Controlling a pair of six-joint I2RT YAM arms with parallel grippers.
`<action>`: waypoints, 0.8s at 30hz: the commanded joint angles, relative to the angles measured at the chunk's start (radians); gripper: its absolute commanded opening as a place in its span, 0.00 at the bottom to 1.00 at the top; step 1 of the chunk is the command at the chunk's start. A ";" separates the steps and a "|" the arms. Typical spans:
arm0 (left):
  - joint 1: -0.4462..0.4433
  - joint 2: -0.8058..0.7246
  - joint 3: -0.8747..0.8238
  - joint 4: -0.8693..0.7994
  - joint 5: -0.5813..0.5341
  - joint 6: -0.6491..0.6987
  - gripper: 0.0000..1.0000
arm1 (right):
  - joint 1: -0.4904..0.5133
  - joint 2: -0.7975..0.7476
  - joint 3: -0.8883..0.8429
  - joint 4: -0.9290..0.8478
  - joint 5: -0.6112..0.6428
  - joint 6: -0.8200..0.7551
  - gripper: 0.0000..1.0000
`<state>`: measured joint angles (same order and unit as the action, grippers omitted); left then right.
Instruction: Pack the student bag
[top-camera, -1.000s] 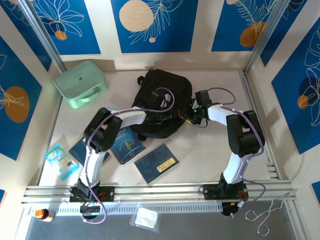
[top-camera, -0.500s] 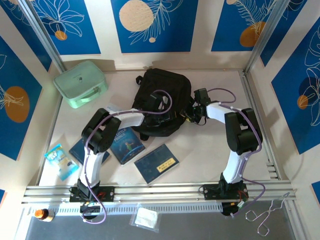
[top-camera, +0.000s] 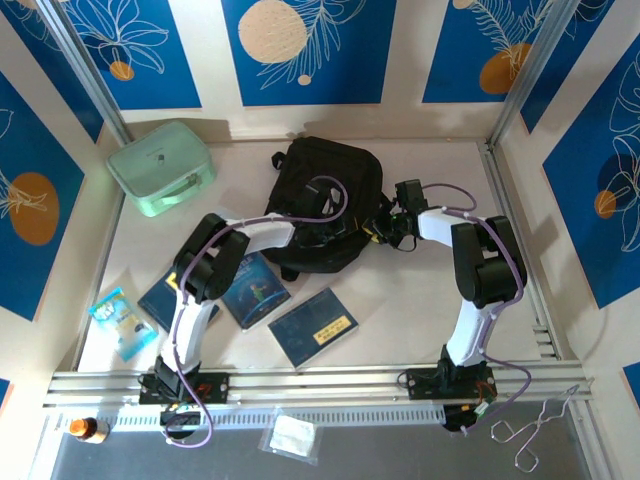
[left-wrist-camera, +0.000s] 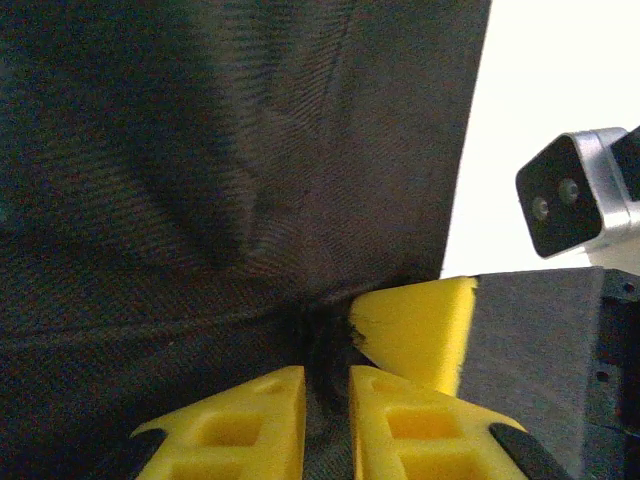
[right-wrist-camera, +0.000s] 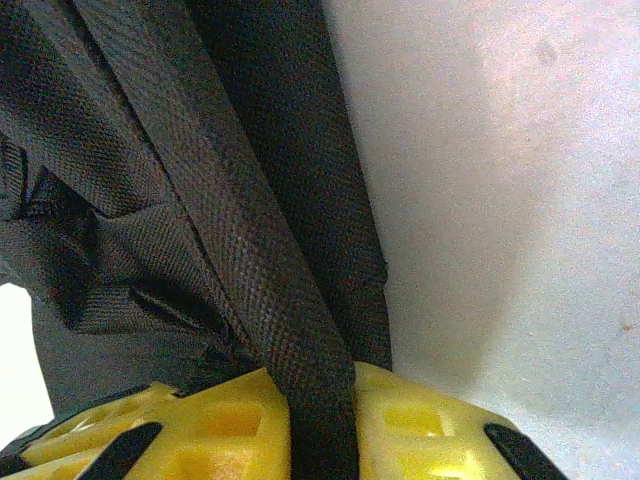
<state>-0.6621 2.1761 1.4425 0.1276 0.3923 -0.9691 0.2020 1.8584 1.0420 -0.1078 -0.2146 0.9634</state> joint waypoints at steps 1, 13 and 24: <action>0.001 0.006 -0.006 -0.020 -0.011 -0.032 0.18 | -0.004 0.027 -0.029 0.006 -0.039 0.037 0.18; -0.010 0.050 0.030 0.011 0.024 -0.063 0.22 | -0.004 0.025 -0.045 0.036 -0.063 0.049 0.17; -0.015 0.072 0.075 0.063 0.032 -0.065 0.14 | -0.004 0.018 -0.065 0.088 -0.104 0.063 0.17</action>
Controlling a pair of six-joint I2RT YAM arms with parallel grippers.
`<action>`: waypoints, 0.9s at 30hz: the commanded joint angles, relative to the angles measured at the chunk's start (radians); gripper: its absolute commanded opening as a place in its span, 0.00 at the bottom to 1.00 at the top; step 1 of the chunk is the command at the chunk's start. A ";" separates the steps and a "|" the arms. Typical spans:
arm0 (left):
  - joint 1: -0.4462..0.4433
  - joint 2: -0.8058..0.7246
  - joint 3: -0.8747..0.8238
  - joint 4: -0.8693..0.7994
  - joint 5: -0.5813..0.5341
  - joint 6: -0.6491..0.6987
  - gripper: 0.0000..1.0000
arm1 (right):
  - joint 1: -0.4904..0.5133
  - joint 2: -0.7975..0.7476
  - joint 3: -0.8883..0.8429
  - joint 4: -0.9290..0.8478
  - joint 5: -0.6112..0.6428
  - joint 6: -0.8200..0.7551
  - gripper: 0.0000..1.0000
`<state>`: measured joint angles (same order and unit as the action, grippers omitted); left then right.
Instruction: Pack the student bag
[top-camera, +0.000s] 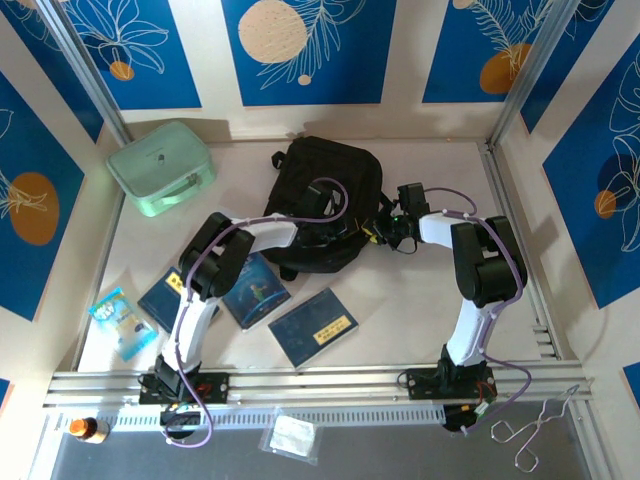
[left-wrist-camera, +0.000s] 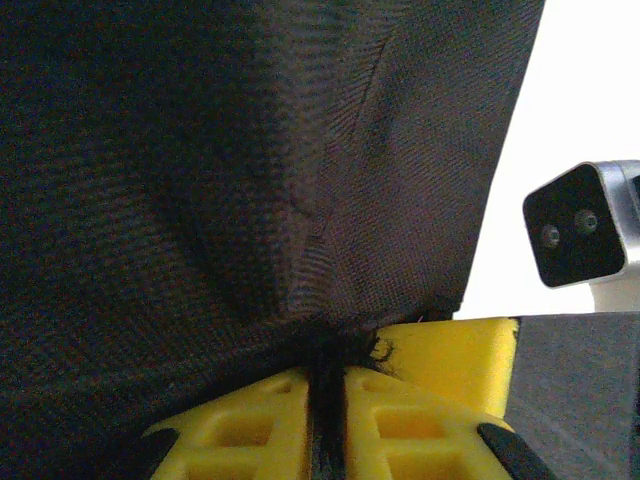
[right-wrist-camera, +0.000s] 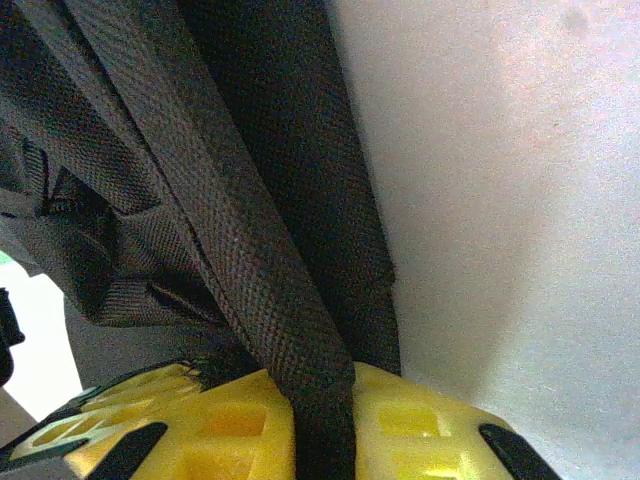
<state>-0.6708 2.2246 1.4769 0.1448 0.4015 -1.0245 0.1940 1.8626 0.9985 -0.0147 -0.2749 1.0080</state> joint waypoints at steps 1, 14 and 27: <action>-0.007 0.023 0.045 0.053 0.024 -0.012 0.14 | 0.001 0.011 -0.024 0.001 -0.048 0.019 0.17; -0.006 -0.088 -0.024 0.038 -0.010 0.081 0.00 | -0.048 -0.106 -0.068 0.018 -0.041 -0.026 0.28; -0.004 -0.254 -0.144 0.049 -0.007 0.276 0.00 | -0.061 -0.168 -0.079 0.022 -0.131 -0.145 0.46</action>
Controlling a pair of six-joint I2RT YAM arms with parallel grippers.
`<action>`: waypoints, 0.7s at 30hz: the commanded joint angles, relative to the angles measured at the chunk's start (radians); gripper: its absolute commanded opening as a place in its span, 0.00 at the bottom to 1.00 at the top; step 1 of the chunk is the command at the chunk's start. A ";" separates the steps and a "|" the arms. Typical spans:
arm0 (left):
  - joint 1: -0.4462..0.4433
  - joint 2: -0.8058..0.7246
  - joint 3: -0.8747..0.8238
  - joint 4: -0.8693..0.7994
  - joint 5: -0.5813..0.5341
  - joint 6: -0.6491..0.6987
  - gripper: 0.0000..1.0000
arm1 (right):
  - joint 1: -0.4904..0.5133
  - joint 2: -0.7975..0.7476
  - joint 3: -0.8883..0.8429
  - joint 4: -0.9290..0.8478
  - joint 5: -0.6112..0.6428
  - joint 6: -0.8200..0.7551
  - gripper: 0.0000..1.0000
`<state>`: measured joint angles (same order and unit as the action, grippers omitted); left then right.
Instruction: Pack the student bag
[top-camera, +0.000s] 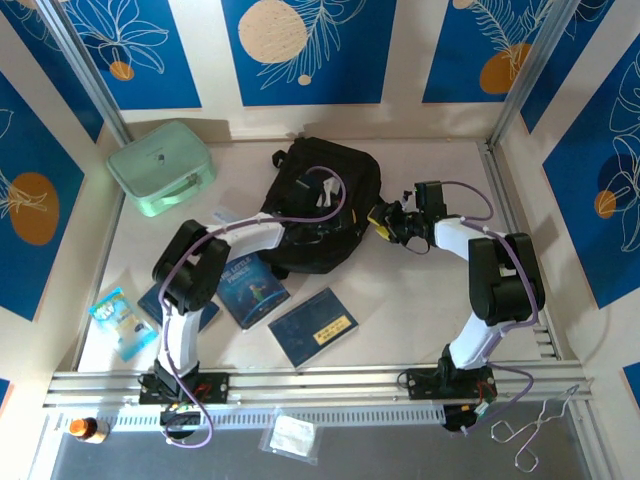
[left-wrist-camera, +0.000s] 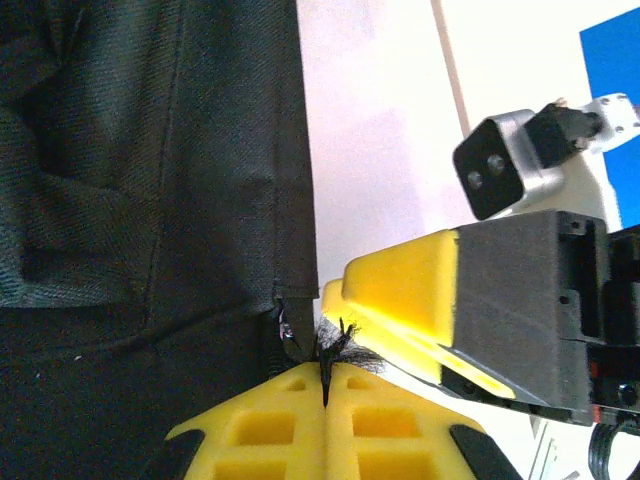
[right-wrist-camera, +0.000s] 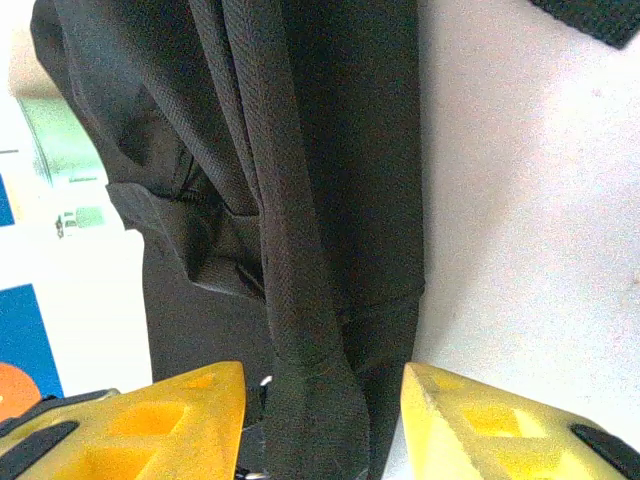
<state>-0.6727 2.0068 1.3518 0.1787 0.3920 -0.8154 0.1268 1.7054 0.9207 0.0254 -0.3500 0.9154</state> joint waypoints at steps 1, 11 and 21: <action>-0.003 -0.038 -0.019 0.014 0.005 0.074 0.00 | 0.009 -0.009 0.004 -0.024 -0.062 -0.060 0.47; -0.003 -0.030 0.023 -0.035 0.023 0.099 0.00 | -0.001 -0.069 -0.033 -0.036 -0.065 -0.161 0.40; -0.001 -0.027 0.018 0.014 0.063 0.124 0.00 | -0.001 0.016 0.040 -0.092 -0.190 -0.181 0.41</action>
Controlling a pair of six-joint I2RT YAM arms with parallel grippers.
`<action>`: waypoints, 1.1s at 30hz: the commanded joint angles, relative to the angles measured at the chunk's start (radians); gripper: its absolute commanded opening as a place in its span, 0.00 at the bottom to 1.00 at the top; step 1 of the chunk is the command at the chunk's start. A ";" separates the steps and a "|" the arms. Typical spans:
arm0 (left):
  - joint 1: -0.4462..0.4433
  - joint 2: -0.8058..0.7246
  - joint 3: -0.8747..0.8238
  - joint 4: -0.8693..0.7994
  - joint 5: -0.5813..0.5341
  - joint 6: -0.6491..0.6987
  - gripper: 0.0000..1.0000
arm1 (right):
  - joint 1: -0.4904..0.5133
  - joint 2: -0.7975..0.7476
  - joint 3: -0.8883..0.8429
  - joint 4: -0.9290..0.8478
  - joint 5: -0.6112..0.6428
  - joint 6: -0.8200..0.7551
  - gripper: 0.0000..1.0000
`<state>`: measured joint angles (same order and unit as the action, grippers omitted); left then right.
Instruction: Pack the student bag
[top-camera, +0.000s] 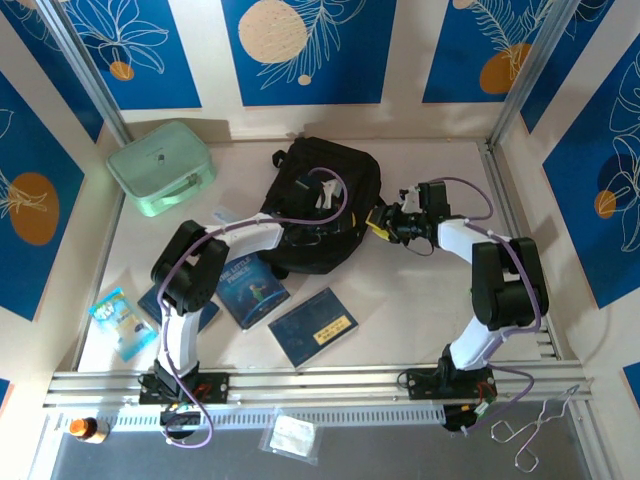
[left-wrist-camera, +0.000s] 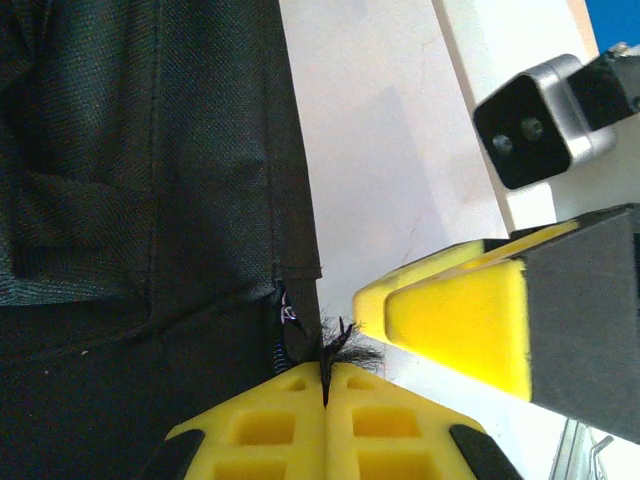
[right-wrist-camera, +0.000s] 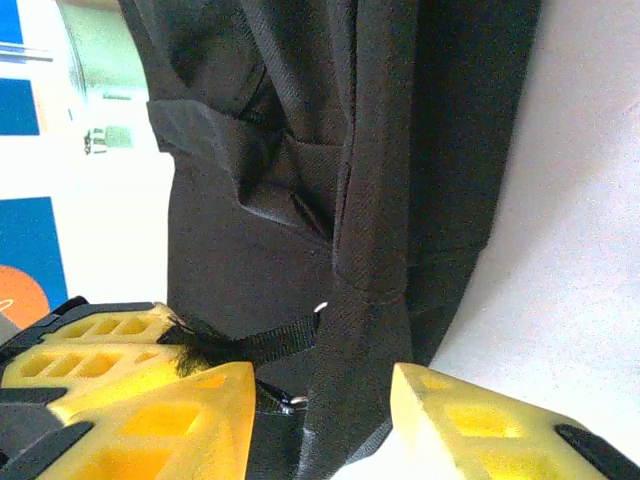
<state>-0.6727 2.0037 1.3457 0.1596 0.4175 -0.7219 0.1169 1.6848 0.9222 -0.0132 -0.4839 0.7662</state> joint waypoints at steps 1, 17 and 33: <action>-0.002 -0.022 0.023 0.037 0.038 0.027 0.00 | 0.012 0.051 0.044 -0.059 -0.062 -0.029 0.41; -0.002 0.005 -0.017 0.074 0.026 0.013 0.05 | 0.069 0.222 0.182 -0.132 0.077 0.036 0.33; -0.001 0.018 -0.025 0.075 0.012 0.031 0.05 | 0.077 0.219 0.186 -0.204 0.180 0.081 0.24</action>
<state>-0.6724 2.0060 1.3201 0.1959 0.4259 -0.7151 0.1989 1.9022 1.1179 -0.1707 -0.3248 0.8299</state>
